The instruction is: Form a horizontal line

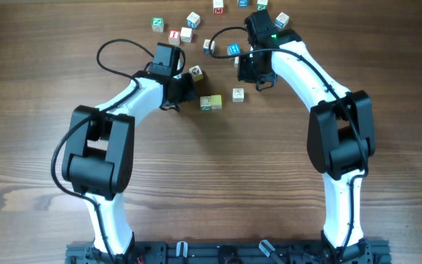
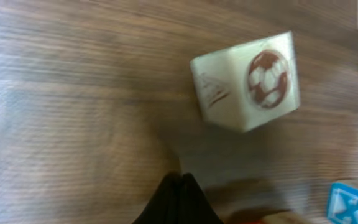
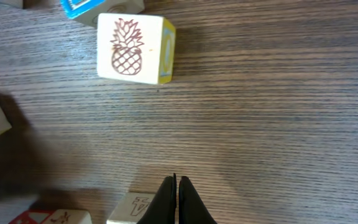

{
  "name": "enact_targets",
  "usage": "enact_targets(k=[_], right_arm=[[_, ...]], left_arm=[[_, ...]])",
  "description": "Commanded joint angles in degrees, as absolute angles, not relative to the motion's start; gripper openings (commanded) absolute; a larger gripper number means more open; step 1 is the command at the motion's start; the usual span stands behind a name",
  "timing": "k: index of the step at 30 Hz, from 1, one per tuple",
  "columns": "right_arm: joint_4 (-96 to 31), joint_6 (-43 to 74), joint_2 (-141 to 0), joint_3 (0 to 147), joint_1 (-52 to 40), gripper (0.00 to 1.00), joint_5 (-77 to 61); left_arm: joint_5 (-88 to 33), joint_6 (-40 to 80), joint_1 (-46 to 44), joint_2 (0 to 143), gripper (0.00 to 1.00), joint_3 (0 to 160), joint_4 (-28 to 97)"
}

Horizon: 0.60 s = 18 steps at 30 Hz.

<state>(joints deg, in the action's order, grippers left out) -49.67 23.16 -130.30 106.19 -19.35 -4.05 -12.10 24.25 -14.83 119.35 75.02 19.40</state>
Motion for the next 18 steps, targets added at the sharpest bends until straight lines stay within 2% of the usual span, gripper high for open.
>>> enact_targets(k=[1, 4, 18], right_arm=[[-49.52, 23.03, -131.81, 105.62, -18.28, 0.07, -3.29], [-49.74, 21.78, -131.81, 105.62, -18.28, 0.11, -3.31], [-46.85, 21.21, -131.81, 105.62, -18.31, 0.11, -6.35]], left_arm=[[-21.37, 22.68, -13.37, 126.74, 0.04, 73.32, 19.49], [-22.09, 22.17, -13.28, 128.09, 0.04, 73.32, 20.10], [-22.09, 22.28, -13.15, 128.16, 0.04, 73.34, 21.45]])
